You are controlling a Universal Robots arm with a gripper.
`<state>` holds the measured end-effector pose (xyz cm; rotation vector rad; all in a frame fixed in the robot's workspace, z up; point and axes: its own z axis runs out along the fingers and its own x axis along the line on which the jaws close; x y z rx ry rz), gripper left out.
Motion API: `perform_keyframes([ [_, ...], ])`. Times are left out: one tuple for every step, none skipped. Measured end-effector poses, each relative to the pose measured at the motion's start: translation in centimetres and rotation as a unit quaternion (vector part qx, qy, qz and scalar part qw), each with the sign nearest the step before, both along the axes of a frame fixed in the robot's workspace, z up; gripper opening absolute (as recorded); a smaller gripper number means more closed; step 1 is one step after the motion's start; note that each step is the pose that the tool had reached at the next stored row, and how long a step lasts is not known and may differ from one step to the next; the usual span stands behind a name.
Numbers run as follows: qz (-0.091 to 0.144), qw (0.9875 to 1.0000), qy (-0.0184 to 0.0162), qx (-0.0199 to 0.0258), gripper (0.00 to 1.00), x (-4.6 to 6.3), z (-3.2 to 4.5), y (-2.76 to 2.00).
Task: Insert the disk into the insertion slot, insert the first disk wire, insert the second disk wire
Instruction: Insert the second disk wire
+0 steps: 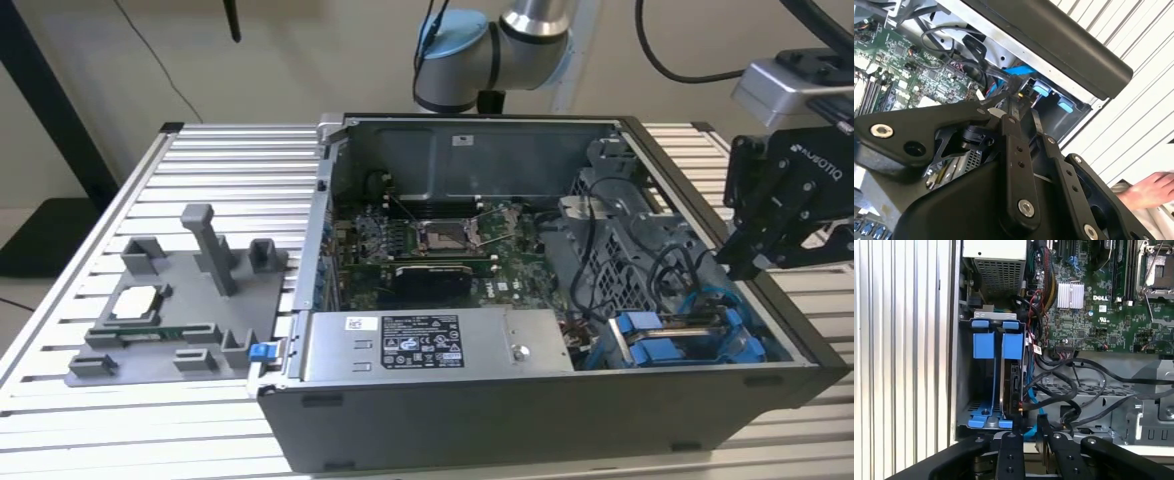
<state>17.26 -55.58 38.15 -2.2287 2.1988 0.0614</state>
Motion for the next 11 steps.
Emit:
perform_keyframes([
  [0.001,1.0000,-0.0005,0.0025,1.00,0.01,0.00,0.02],
  [0.002,1.0000,-0.0017,0.0056,1.00,0.01,-0.01,0.04],
  [0.003,1.0000,-0.0031,0.0075,1.00,0.01,-0.03,0.07],
  [0.005,0.9999,-0.0041,0.0088,1.00,0.01,-0.05,0.09],
  [0.007,0.9999,-0.0048,0.0099,1.00,0.02,-0.07,0.11],
  [0.008,0.9999,-0.0052,0.0107,1.00,0.05,-0.07,0.11],
  [0.009,0.9999,-0.0053,0.0112,1.00,0.15,-0.09,0.11],
  [0.010,0.9999,-0.0054,0.0113,1.00,0.30,-0.10,0.11],
  [0.011,0.9999,-0.0054,0.0115,1.00,0.43,-0.12,0.12],
  [0.013,0.9998,-0.0054,0.0117,1.00,0.53,-0.15,0.13],
  [0.014,0.9998,-0.0054,0.0116,1.00,0.62,-0.17,0.15],
])
